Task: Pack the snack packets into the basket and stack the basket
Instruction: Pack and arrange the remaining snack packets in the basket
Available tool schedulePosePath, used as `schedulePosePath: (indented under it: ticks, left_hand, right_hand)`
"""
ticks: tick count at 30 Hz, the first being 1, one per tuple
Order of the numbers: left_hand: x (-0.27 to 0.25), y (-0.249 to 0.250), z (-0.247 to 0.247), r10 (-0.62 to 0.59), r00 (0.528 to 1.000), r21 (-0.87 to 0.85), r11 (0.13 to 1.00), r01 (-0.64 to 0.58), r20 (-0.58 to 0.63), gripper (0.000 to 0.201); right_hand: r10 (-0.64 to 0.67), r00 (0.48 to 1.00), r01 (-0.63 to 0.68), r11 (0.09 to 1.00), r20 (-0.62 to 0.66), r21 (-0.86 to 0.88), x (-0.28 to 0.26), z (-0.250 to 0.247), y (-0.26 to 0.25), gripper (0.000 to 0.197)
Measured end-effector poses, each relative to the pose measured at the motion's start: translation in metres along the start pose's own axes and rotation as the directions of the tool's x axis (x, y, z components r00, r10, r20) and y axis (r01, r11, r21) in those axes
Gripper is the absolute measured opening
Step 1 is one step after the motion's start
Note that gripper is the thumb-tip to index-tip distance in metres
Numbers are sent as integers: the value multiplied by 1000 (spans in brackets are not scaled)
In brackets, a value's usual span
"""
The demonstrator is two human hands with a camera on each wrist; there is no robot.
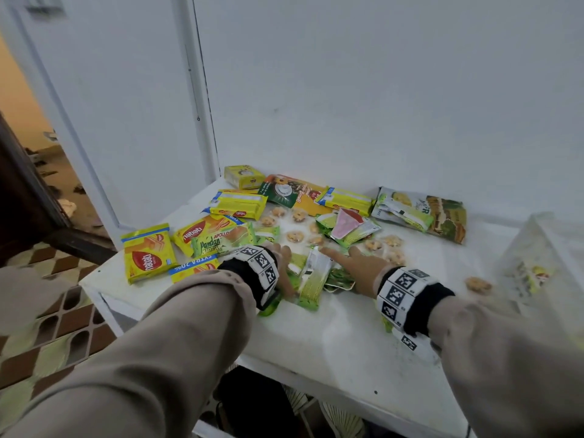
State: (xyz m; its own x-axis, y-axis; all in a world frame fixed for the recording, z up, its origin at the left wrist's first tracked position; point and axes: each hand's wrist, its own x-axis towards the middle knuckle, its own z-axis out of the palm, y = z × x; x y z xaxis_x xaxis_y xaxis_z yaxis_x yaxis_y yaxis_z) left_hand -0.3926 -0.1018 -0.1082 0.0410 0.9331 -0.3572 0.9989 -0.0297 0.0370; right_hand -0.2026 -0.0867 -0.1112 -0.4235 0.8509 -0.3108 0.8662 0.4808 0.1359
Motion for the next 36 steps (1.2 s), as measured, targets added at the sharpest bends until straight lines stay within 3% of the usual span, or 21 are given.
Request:
schedulePosePath:
  ticks: [3, 9, 15, 22, 28, 32, 36]
  left_hand:
    - [1, -1, 2, 7, 1000, 13, 1000, -7, -10, 105]
    - [8, 0, 14, 52, 995, 175, 984, -36, -88, 66]
    - [17, 4, 19, 94, 993, 235, 969, -77, -66, 51]
    - [16, 9, 11, 130, 992, 204, 971, -126, -2, 64]
    - [0, 20, 9, 220, 974, 256, 946, -197, -62, 90]
    - [-5, 26, 10, 184, 981, 274, 949, -159, -69, 83]
    - [-9, 33, 7, 205, 977, 291, 939, -182, -51, 87]
  right_hand:
    - [-69, 998, 70, 995, 14, -77, 5, -2, -8, 99]
    - [-110, 993, 114, 982, 39, -152, 5, -7, -15, 83]
    - [-111, 994, 109, 991, -18, -72, 7, -1, -1, 72]
    - [-135, 989, 138, 989, -63, 47, 16, 6, 7, 67]
    - [-156, 983, 164, 982, -94, 93, 13, 8, 12, 61]
    - [-117, 985, 138, 975, -125, 173, 13, 8, 13, 74]
    - [-98, 983, 134, 960, -153, 245, 9, 7, 15, 60]
